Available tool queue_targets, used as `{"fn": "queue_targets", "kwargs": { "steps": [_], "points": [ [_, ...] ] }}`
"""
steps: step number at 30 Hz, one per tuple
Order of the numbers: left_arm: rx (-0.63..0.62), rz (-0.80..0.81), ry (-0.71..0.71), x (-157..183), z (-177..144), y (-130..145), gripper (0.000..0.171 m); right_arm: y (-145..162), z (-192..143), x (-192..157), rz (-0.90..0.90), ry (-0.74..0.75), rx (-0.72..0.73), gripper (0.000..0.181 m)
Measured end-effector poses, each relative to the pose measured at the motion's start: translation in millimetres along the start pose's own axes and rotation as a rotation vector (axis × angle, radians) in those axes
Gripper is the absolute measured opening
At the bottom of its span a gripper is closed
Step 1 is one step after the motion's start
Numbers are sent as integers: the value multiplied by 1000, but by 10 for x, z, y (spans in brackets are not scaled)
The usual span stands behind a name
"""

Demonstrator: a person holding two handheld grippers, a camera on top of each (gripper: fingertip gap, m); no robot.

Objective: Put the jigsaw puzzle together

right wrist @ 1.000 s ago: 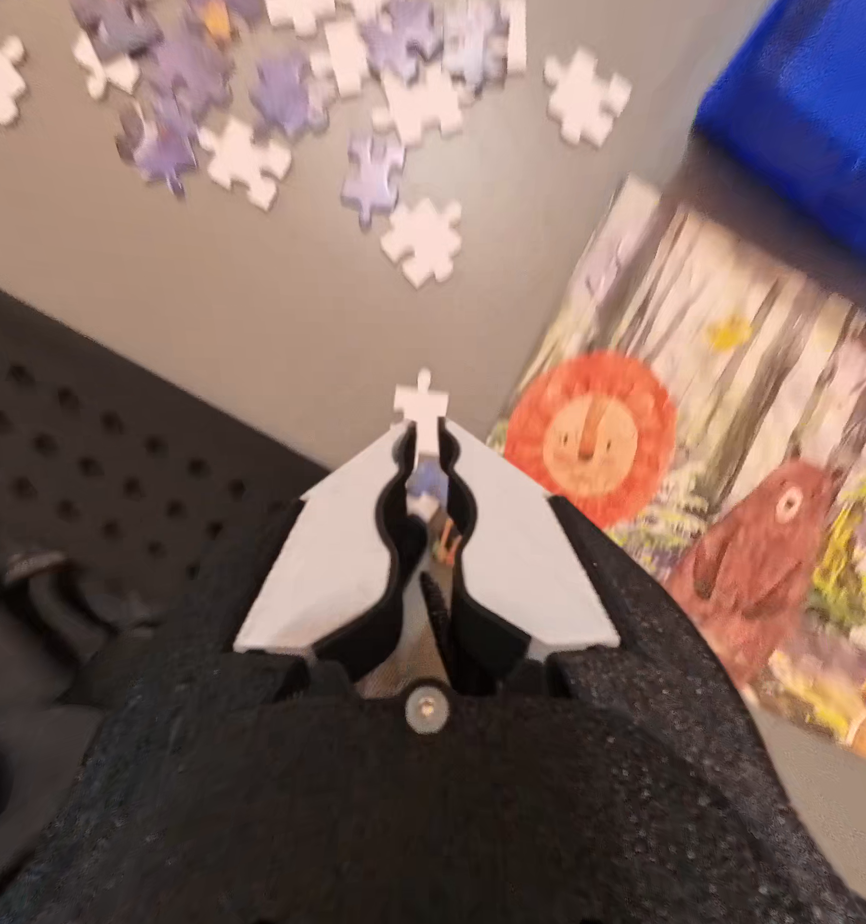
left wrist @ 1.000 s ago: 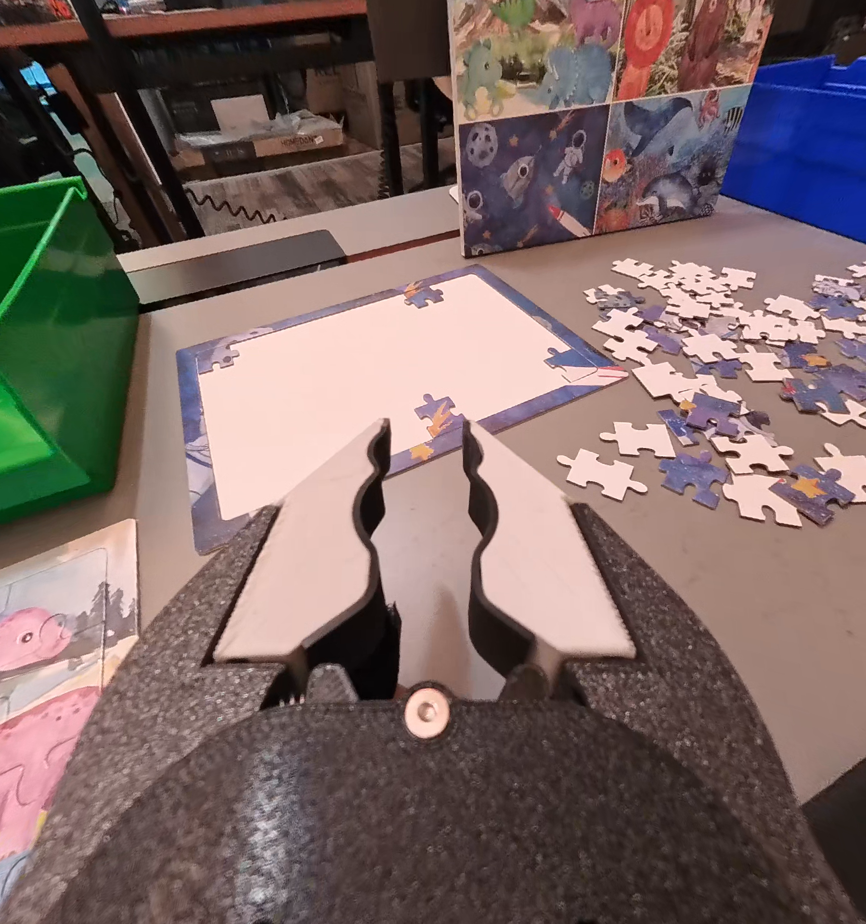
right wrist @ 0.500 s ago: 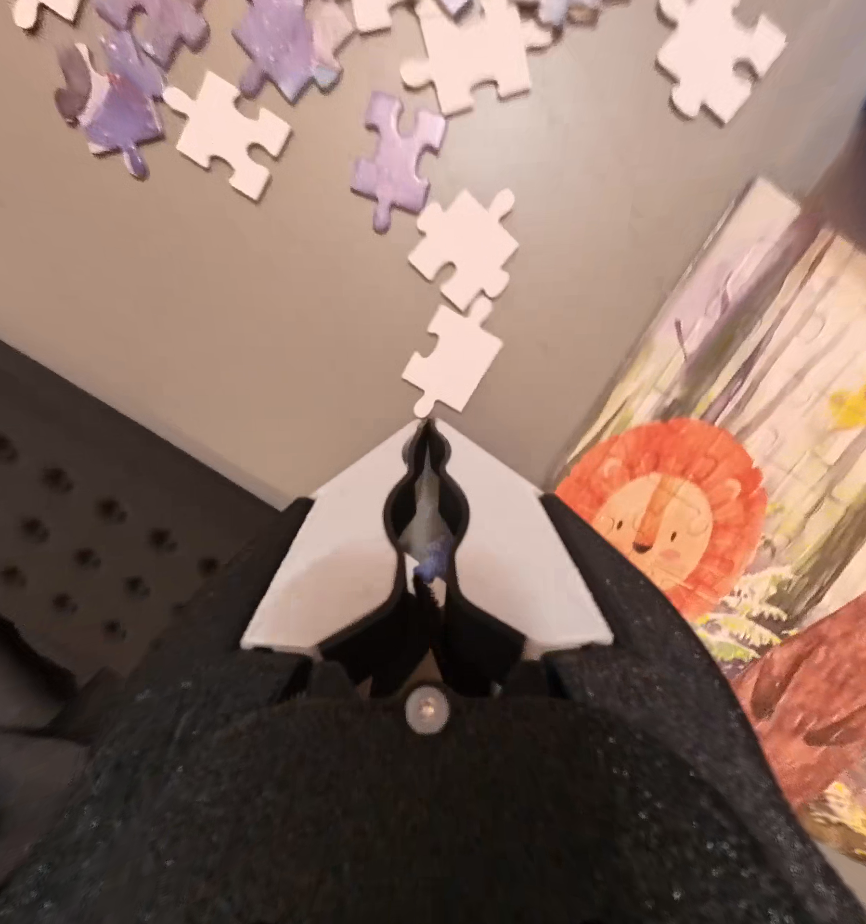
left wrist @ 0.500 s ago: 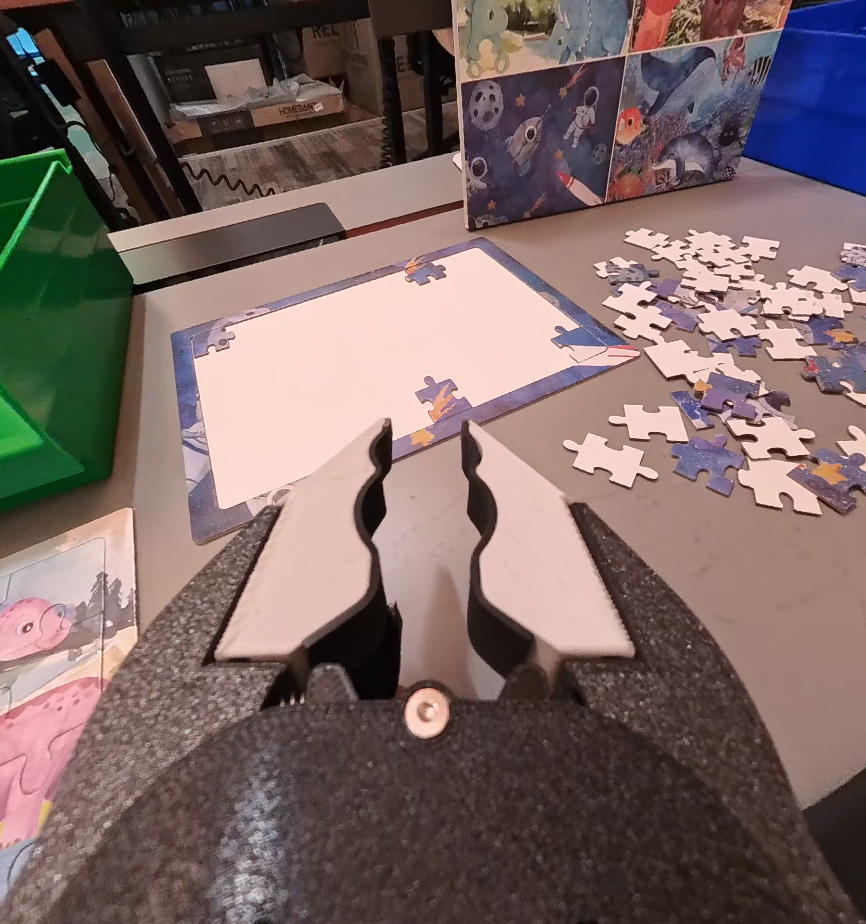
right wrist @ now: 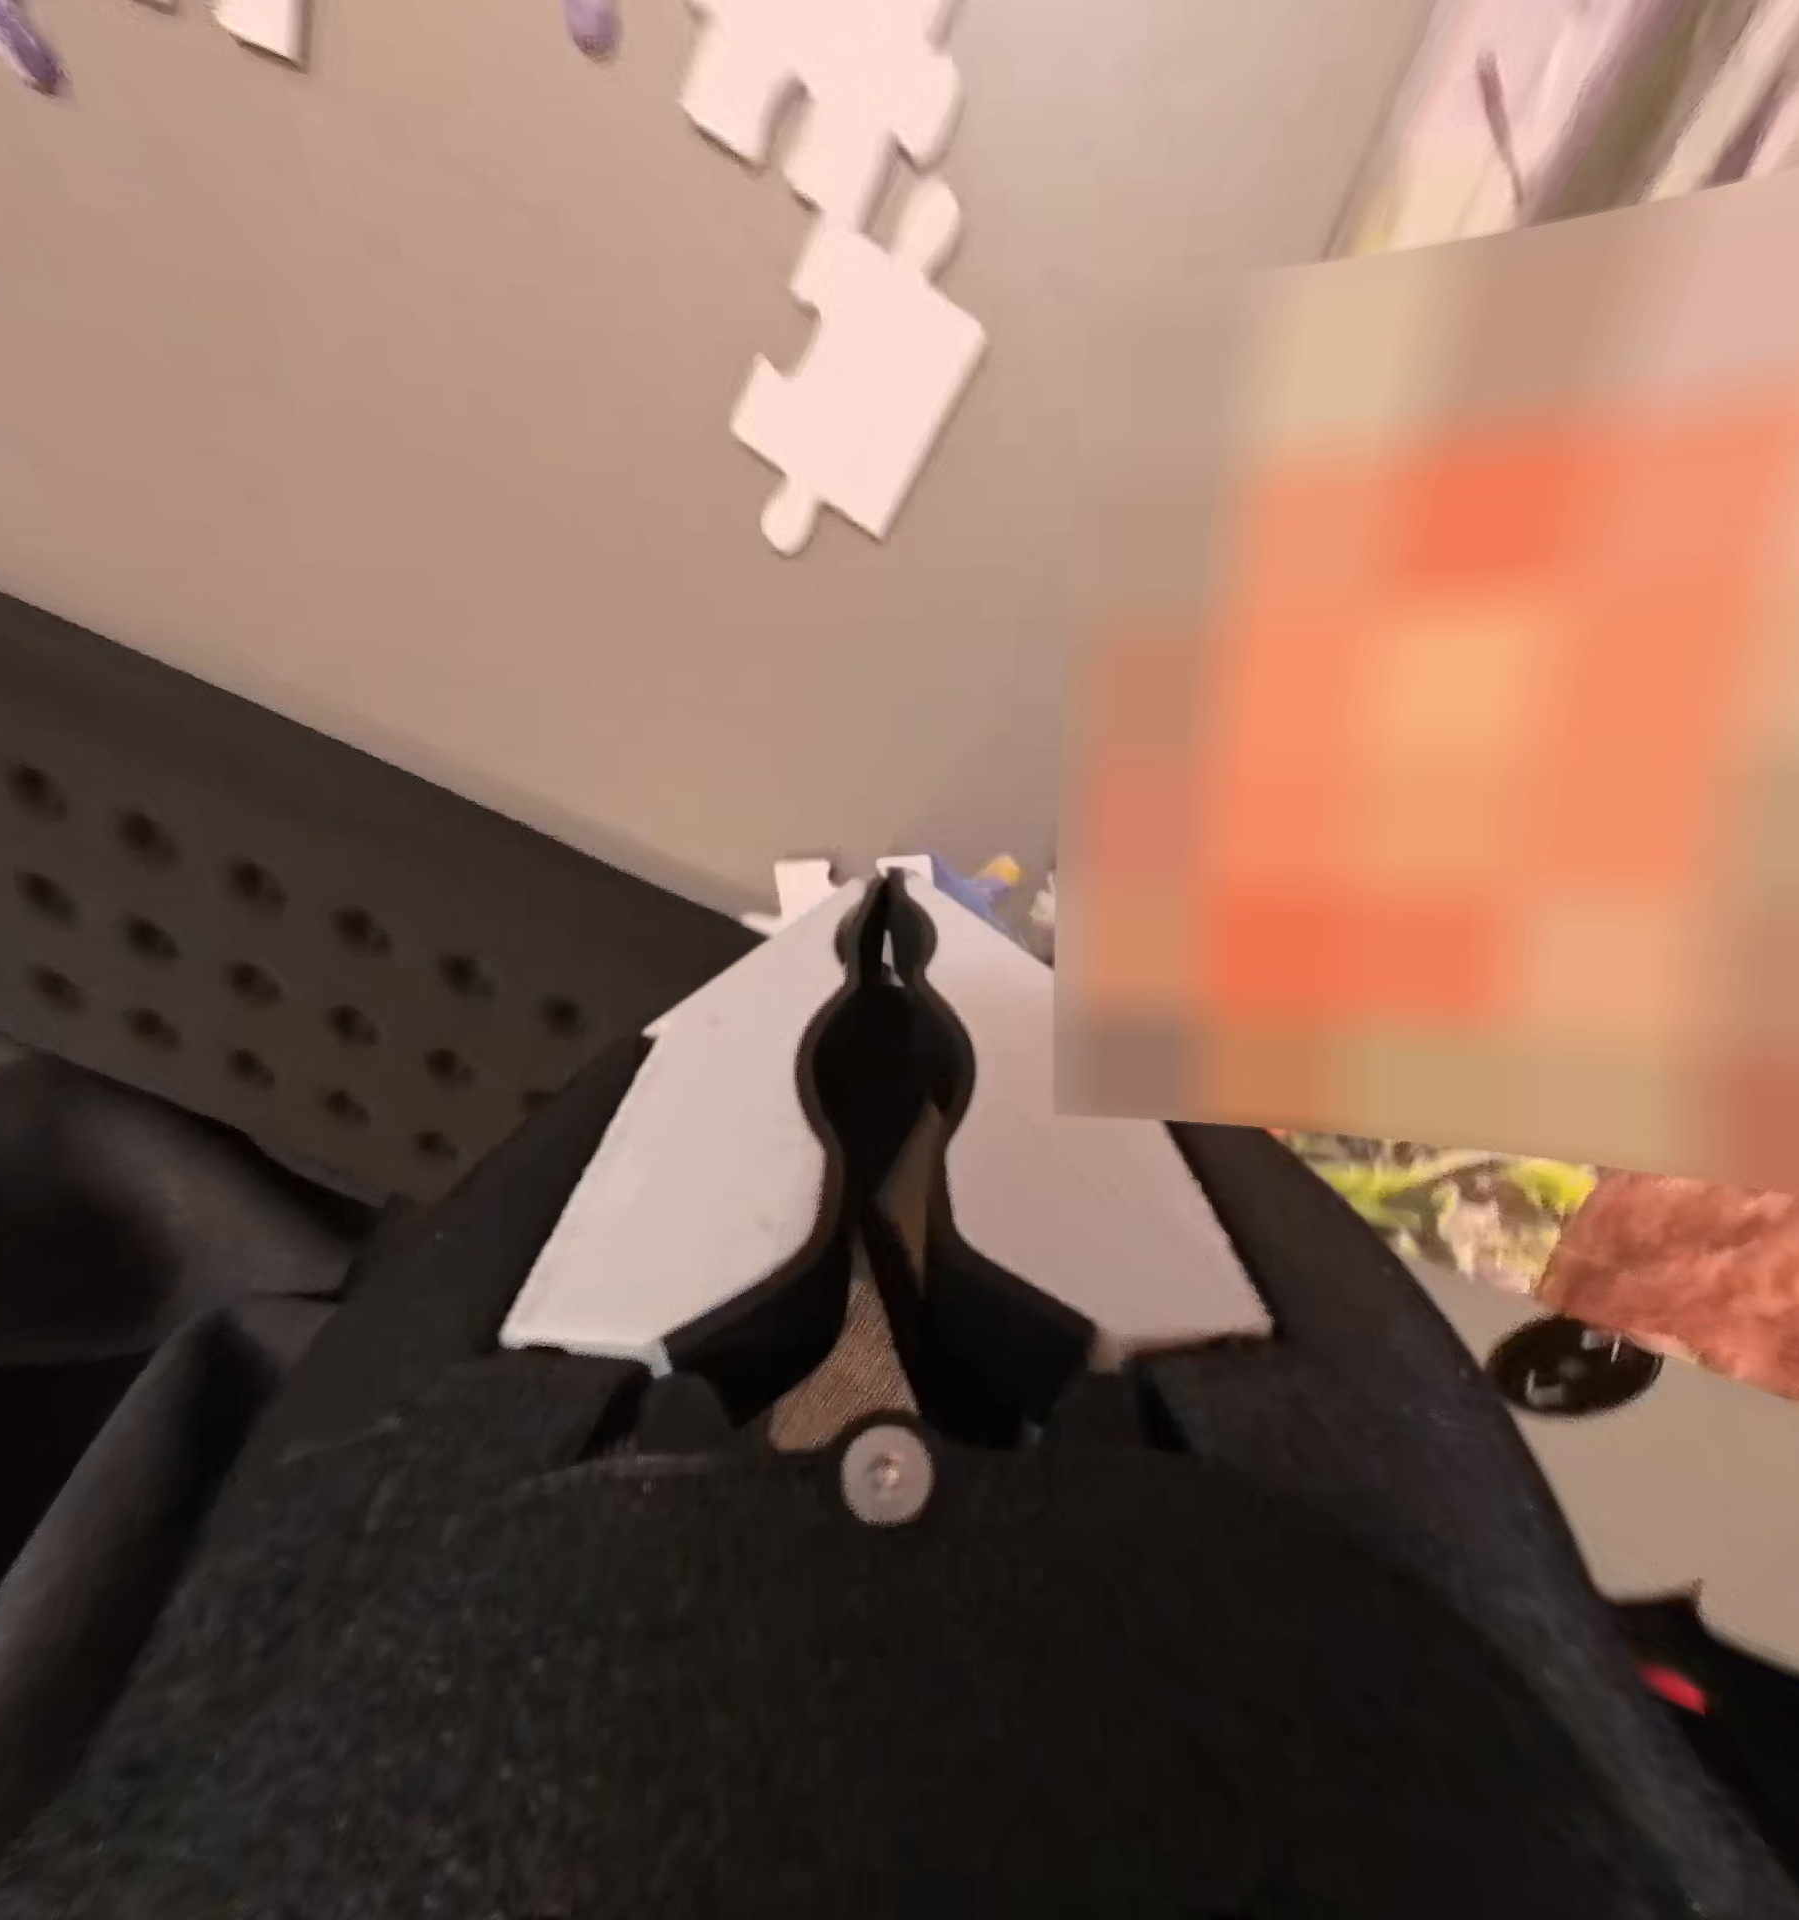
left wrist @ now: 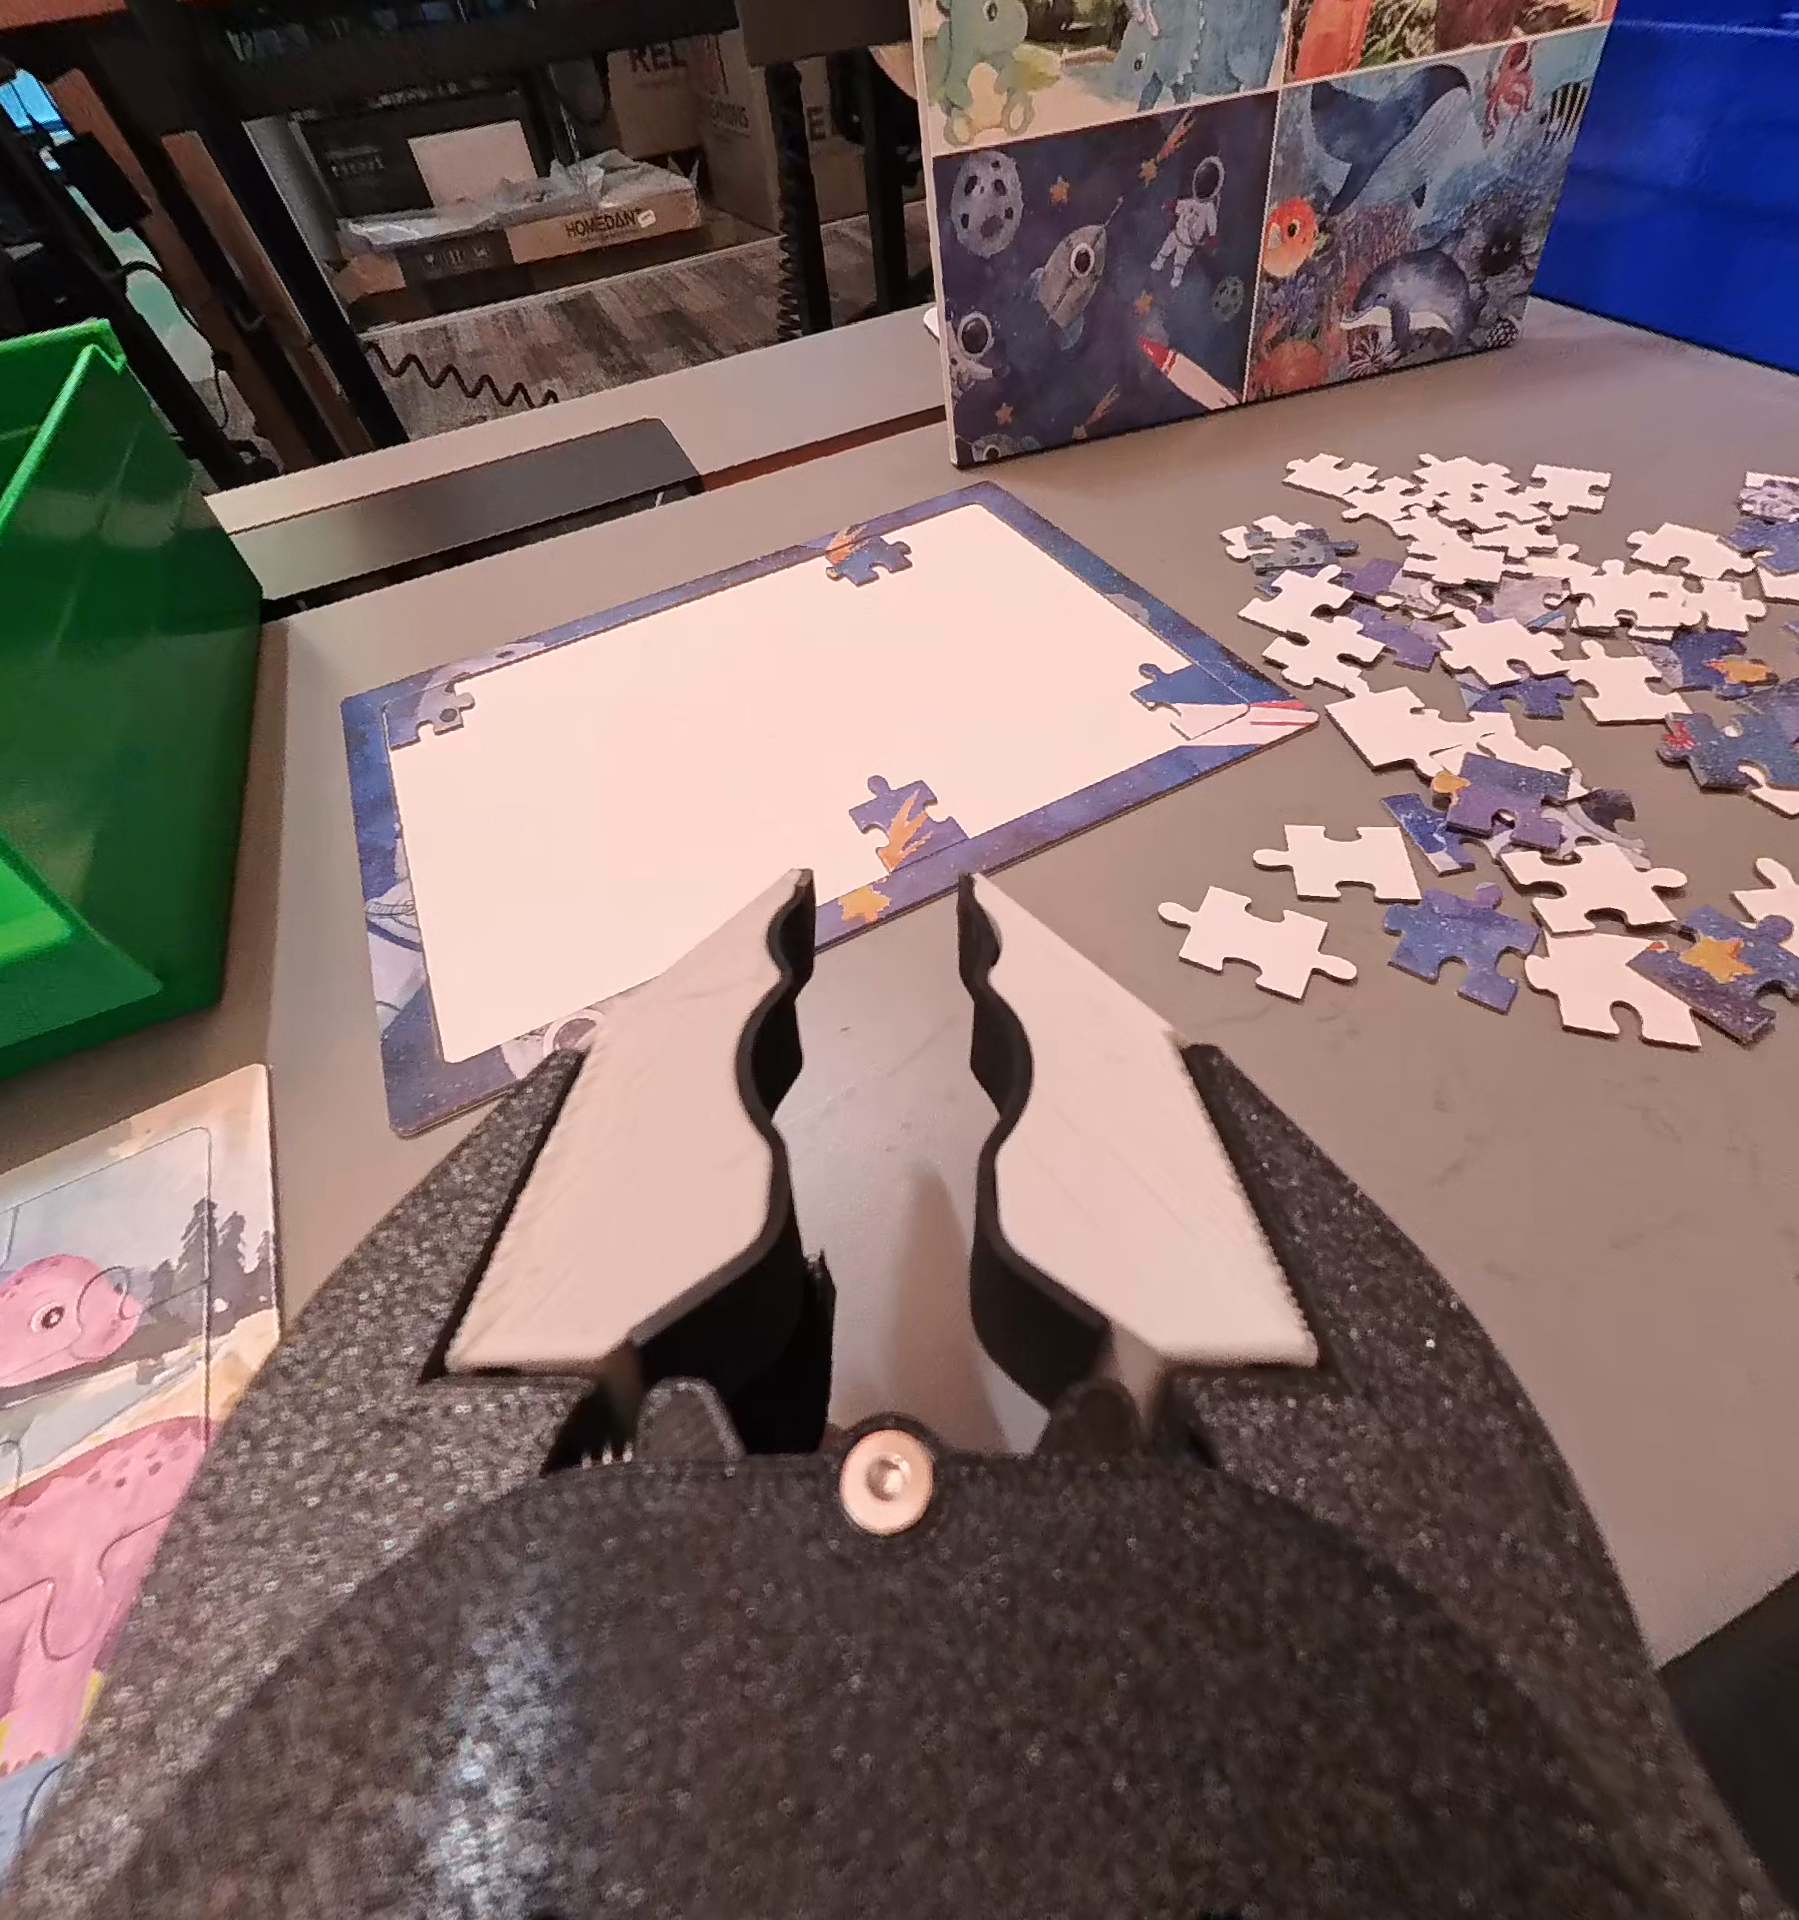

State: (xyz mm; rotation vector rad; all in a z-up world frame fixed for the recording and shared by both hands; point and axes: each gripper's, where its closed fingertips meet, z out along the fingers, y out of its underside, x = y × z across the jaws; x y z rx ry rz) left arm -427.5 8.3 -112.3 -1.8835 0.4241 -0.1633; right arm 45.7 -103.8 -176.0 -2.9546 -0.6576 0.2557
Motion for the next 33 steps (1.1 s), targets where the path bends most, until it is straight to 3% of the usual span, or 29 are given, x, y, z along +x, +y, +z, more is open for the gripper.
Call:
{"fn": "queue_targets", "kwargs": {
  "steps": [5, 8, 10, 14, 21, 26, 33],
  "points": [
    [0, 1, -1, 0, 0, 0, 27, -500, 45, -12, -164, 96, 170, 0],
    [3, -1, 1, 0, -3, -3, 27, -606, -142, -32, -191, 118, 262, 0],
    [1, -1, 1, 0, -1, -1, 27, -475, -190, -41, -153, 80, 235, 0],
    [-1, 6, 3, 10, 1, 2, 27, 132, 4, 19, -65, 53, -48, 0],
    [0, 2, 1, 4, -1, 0, 27, 36, -203, 57, -64, 93, 36, 0],
    [-3, 8, 0, 10, 3, 4, 27, 130, -15, 106, -46, 90, -51, 0],
    [-5, 8, -1, 7, 6, 6, 27, -379, 99, -189, -171, 78, 60, 0]
  ]
}}
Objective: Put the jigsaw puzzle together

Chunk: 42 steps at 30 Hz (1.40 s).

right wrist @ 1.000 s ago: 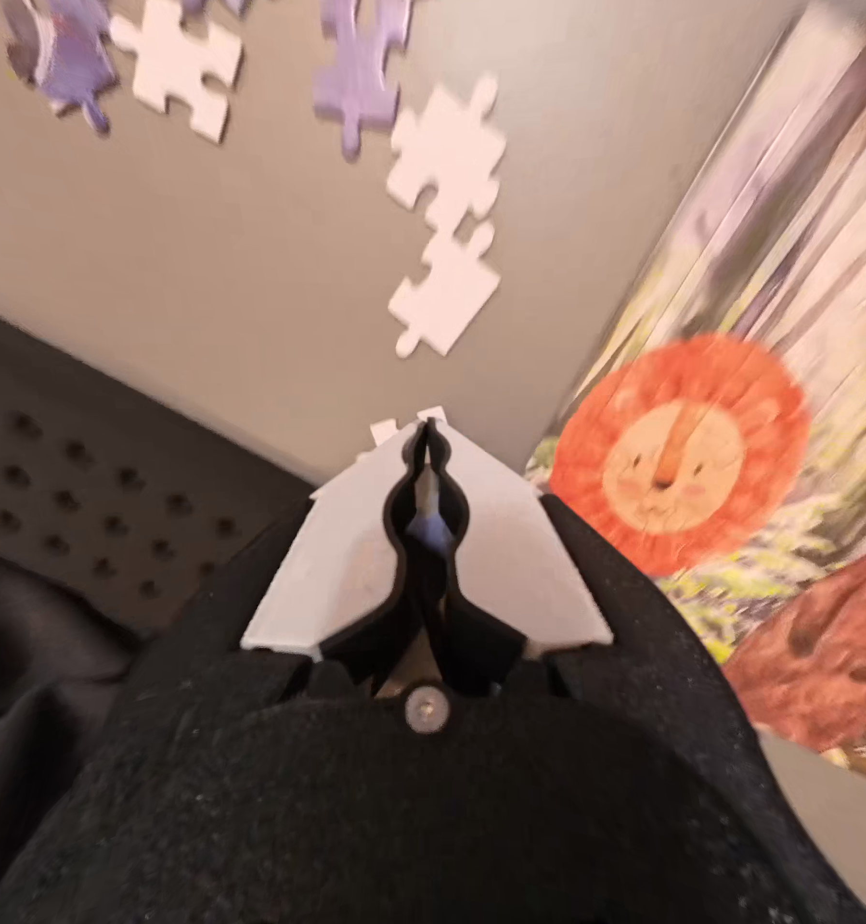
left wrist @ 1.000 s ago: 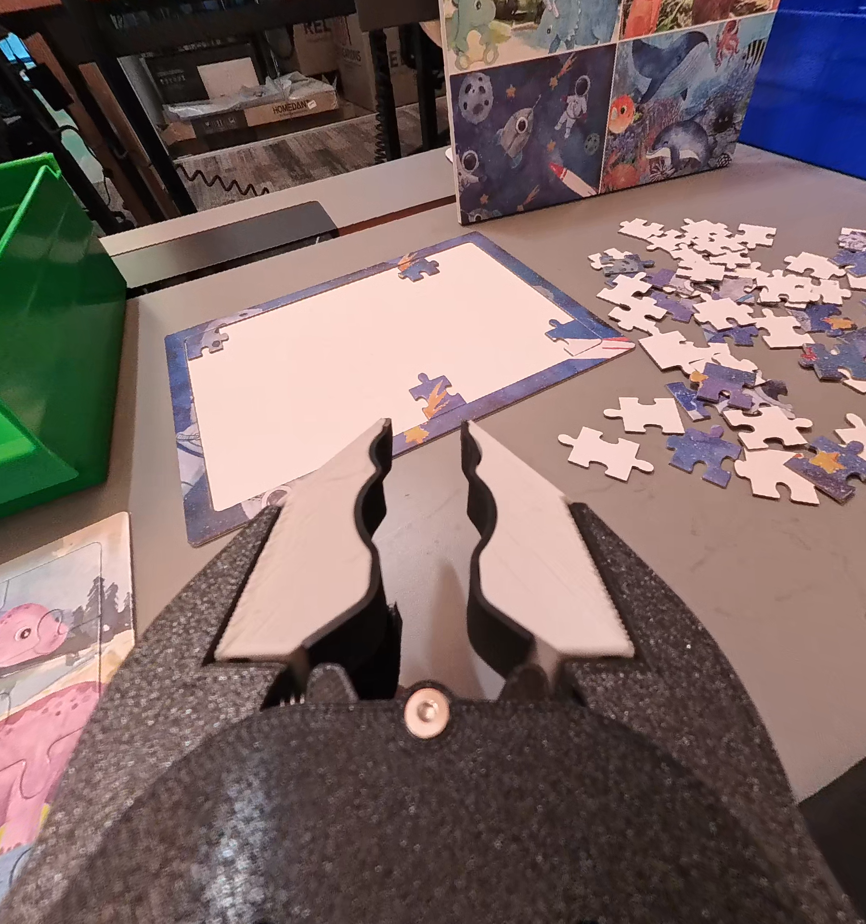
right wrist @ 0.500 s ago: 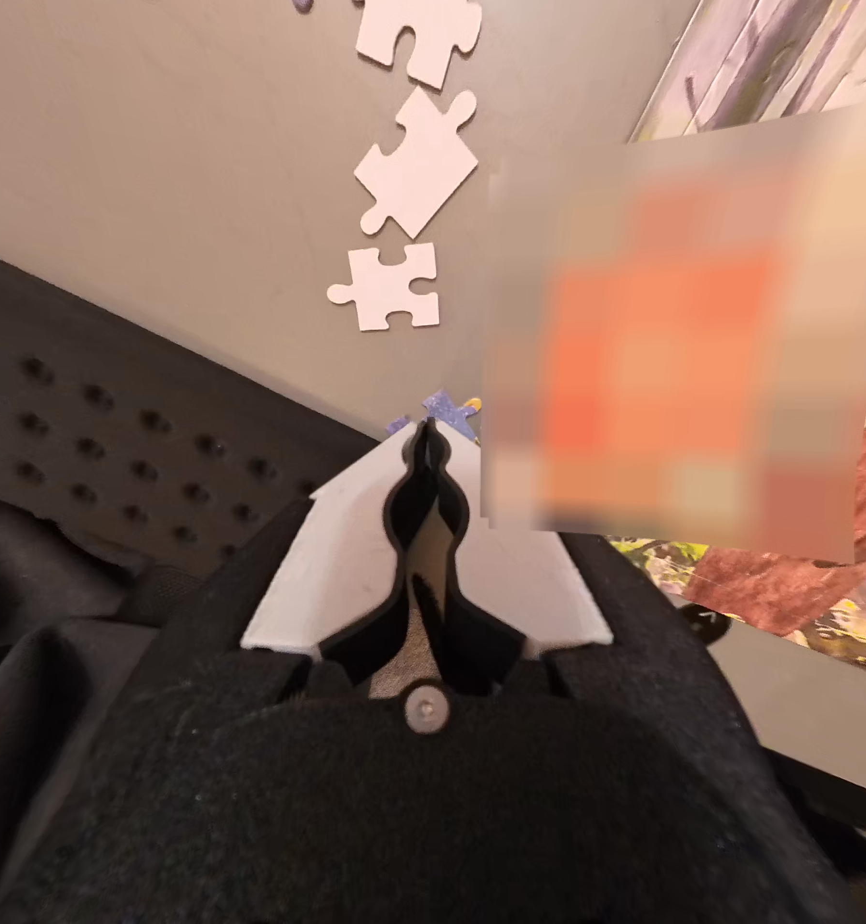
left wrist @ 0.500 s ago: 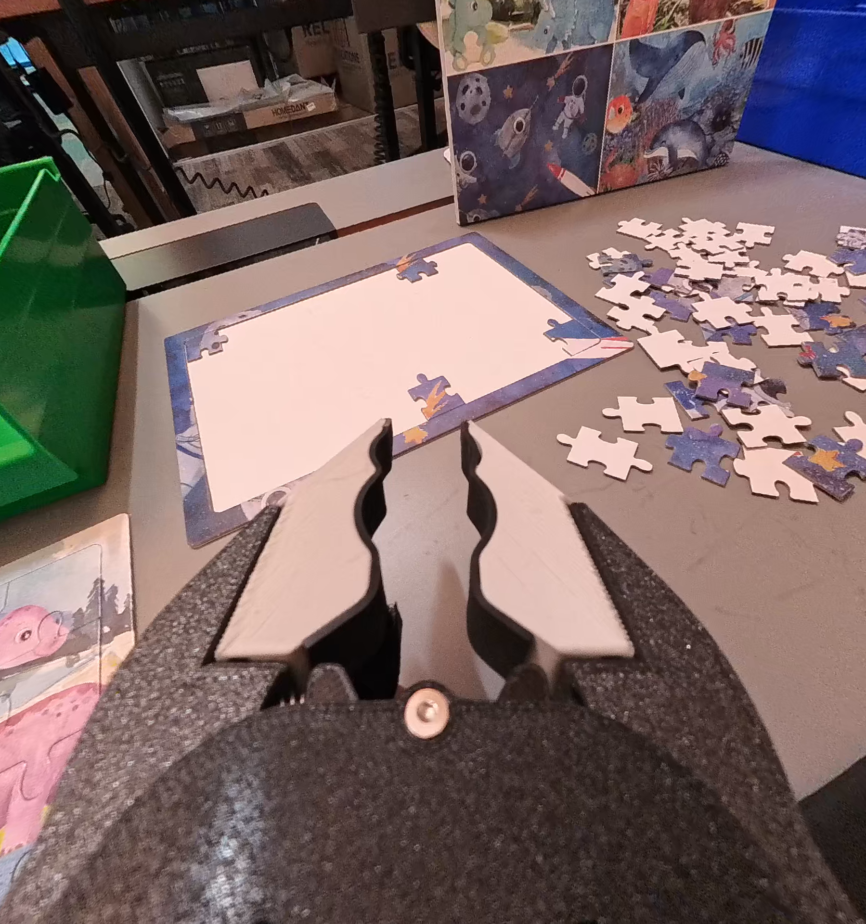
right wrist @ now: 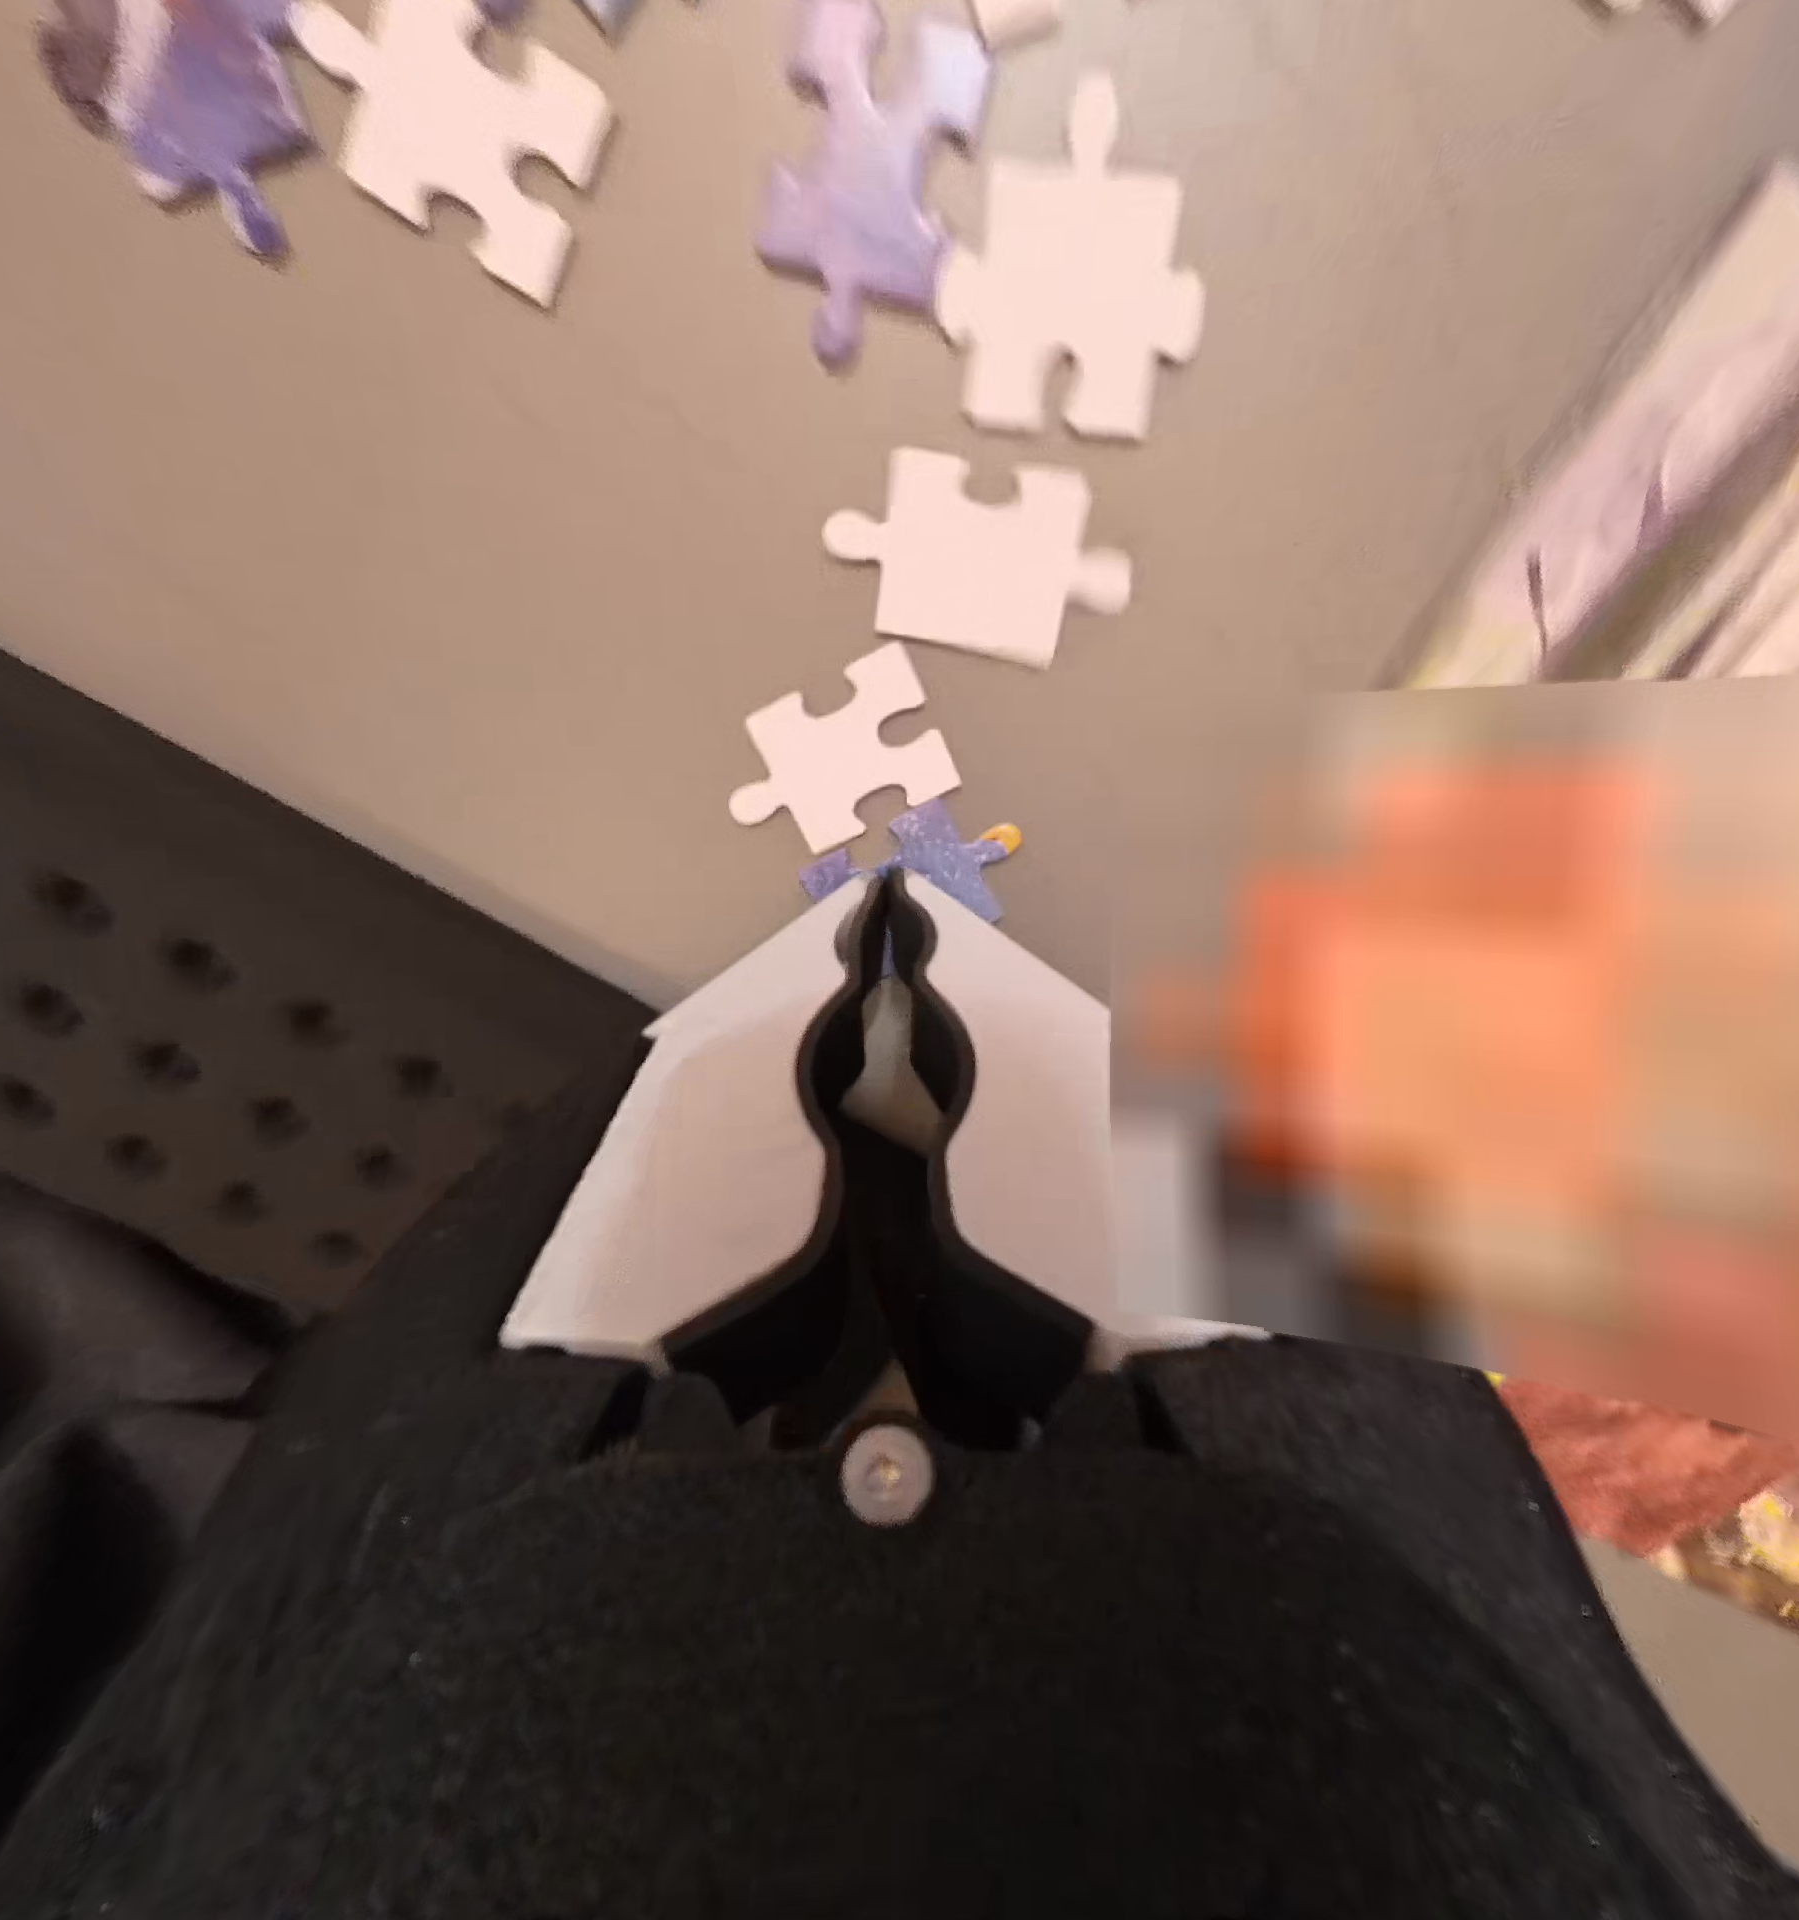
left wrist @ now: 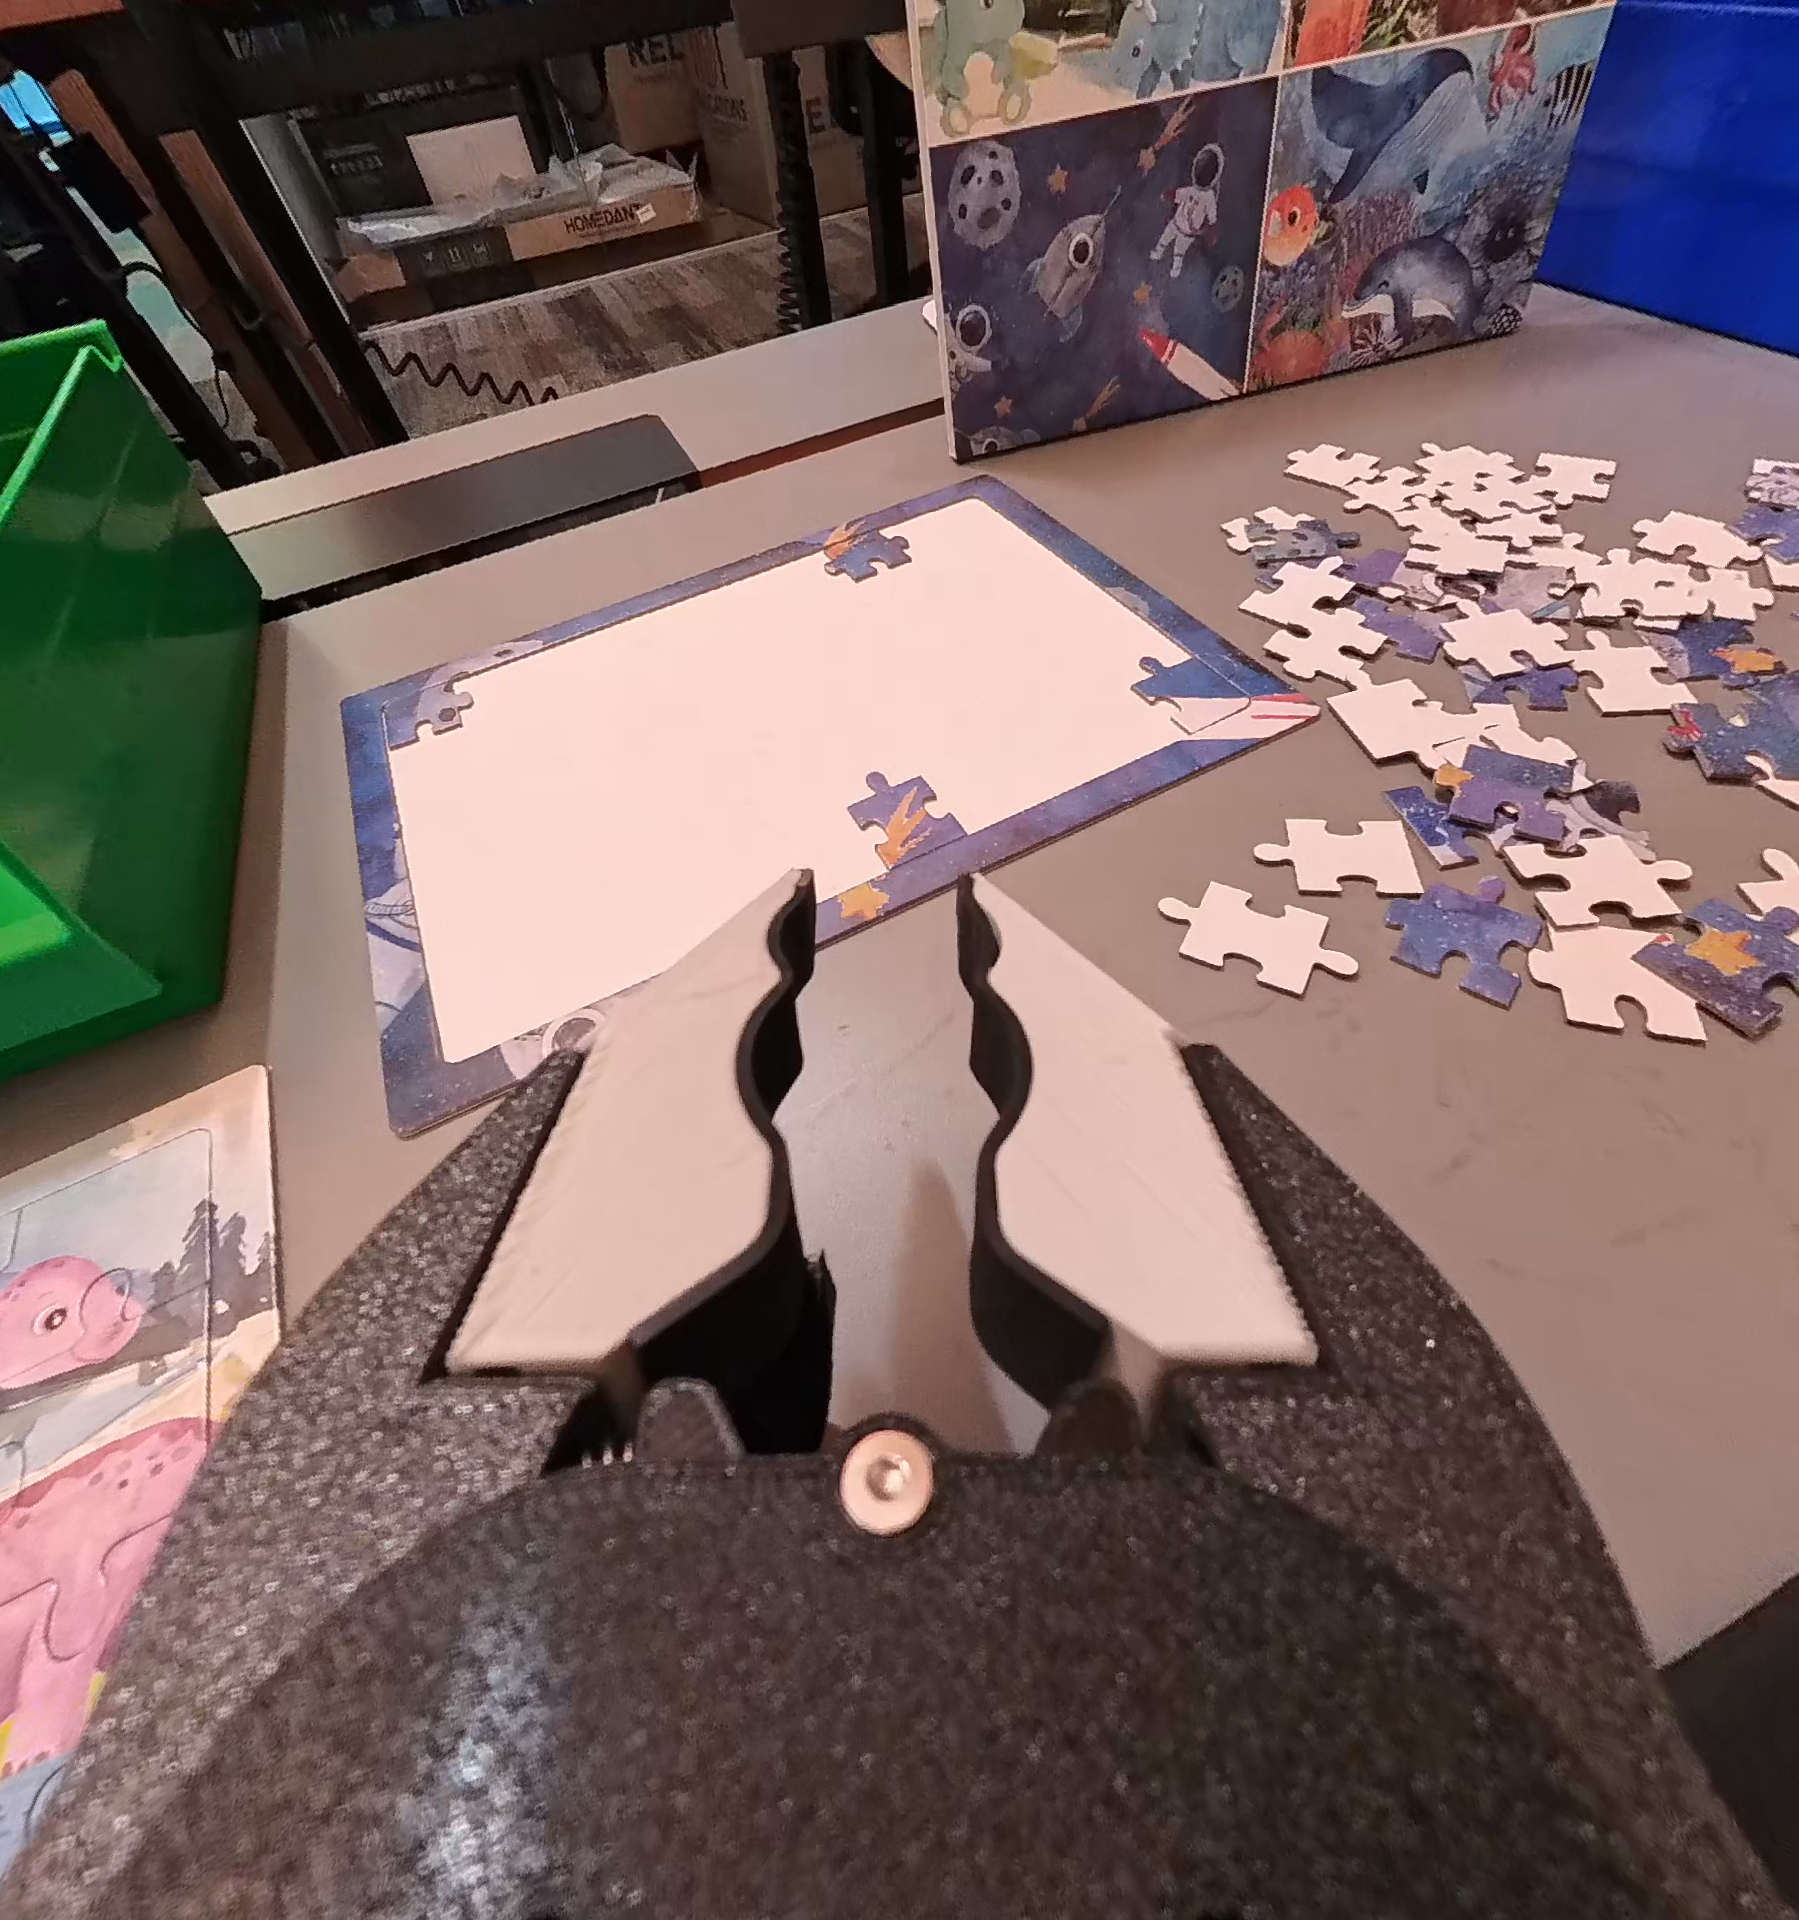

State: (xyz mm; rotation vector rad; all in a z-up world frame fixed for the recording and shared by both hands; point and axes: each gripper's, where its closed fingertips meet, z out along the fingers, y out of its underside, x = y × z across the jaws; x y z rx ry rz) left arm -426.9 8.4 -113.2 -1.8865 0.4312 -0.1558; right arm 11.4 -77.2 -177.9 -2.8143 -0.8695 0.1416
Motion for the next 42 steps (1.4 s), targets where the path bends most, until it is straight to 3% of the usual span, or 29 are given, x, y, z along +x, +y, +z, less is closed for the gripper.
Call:
{"fn": "queue_targets", "kwargs": {
  "steps": [6, 9, 13, 17, 24, 28, 35, 42],
  "points": [
    [3, 3, -2, 0, -4, -5, 27, -815, 174, -361, -176, 18, 233, 0],
    [8, 2, -3, -2, -10, -11, 27, -1019, 144, -482, -195, -2, 320, 0],
    [10, 5, -2, 3, -12, -14, 27, -995, -47, -316, -159, 23, 378, 1],
    [7, 18, -3, 15, -10, -11, 27, -823, -64, 199, -26, 157, 376, 13],
    [2, 29, -8, 22, -6, -2, 27, -1155, -74, 389, 158, 96, 652, 24],
    [0, 31, -9, 22, -3, 1, 27, -1084, -61, 675, 193, 270, 649, 25],
    [-5, 41, -9, 34, 6, 9, 27, -1194, -99, 753, 208, 299, 668, 29],
    [-3, 38, -9, 30, 2, 5, 27, -1835, -358, 525, 35, 287, 638, 29]
  ]
}}
